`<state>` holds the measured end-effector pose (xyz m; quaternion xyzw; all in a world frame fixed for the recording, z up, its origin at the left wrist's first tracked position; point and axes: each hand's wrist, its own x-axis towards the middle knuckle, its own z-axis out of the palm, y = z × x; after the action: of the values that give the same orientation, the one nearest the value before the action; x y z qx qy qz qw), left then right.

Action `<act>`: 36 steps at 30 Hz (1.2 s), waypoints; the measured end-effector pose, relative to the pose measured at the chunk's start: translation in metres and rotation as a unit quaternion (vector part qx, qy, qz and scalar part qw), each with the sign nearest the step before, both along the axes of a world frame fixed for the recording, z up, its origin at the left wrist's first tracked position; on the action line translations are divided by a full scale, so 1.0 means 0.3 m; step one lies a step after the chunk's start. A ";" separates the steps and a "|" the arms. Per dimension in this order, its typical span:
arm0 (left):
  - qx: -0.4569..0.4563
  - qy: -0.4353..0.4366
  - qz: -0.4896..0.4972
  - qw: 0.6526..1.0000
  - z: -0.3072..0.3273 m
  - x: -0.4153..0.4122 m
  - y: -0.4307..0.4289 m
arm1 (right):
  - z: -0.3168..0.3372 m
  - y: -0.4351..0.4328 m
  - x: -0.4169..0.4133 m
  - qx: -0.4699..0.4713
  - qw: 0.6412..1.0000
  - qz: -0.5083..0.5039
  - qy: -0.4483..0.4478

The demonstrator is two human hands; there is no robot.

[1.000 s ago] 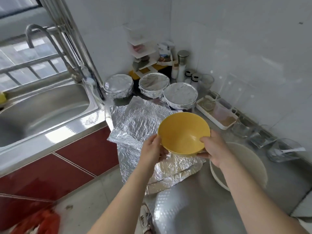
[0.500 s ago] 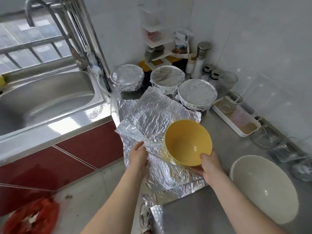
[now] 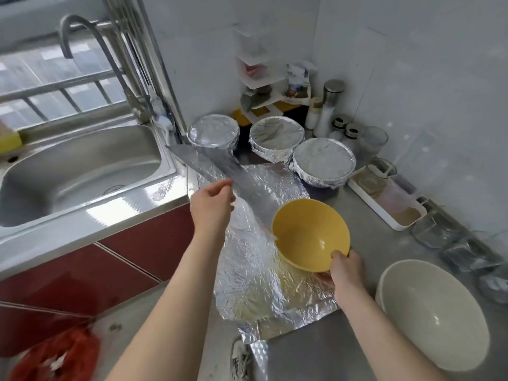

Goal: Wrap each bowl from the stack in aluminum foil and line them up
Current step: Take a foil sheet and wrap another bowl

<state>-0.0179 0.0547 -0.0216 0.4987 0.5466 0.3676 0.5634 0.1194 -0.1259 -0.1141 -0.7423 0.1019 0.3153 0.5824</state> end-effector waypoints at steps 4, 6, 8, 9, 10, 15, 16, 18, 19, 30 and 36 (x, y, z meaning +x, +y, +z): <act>0.053 -0.070 0.005 0.996 0.182 -0.017 -0.007 | 0.005 0.032 -0.046 0.011 0.999 0.050 0.012; 0.059 -0.114 0.001 0.992 0.243 -0.031 -0.028 | 0.007 0.052 -0.067 0.016 0.996 0.082 0.024; 0.056 -0.152 0.000 0.987 0.283 -0.042 -0.050 | 0.012 0.060 -0.076 -0.031 0.994 0.105 -0.014; 0.056 -0.170 0.002 0.984 0.298 -0.047 -0.058 | 0.021 0.062 -0.069 -0.089 0.986 0.121 -0.073; 0.057 -0.189 0.006 0.980 0.309 -0.053 -0.065 | 0.044 0.057 -0.058 -0.143 0.971 0.134 -0.137; 0.052 -0.264 0.007 0.963 0.324 -0.069 -0.099 | 0.295 0.002 -0.011 0.043 0.990 0.135 -0.006; 0.049 -0.268 0.003 0.962 0.310 -0.071 -0.110 | 0.344 -0.010 -0.015 0.121 0.973 0.158 0.115; 0.044 -0.263 -0.005 0.964 0.280 -0.072 -0.158 | 0.422 -0.035 -0.032 0.214 0.927 0.199 0.236; 0.041 -0.254 -0.006 0.966 0.256 -0.072 -0.184 | 0.445 -0.040 -0.046 0.233 0.912 0.222 0.254; -0.054 -0.207 0.034 0.976 0.041 -0.095 -0.301 | 0.371 -0.077 -0.083 0.188 0.967 0.121 0.119; -0.107 -0.175 0.132 0.970 -0.084 -0.159 -0.230 | 0.289 -0.170 -0.019 0.122 0.974 0.157 0.111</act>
<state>-0.0655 -0.0143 -0.0469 0.2869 0.5367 0.4591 0.6472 0.1138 -0.1769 -0.0273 -0.6327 0.0085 0.4933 0.5969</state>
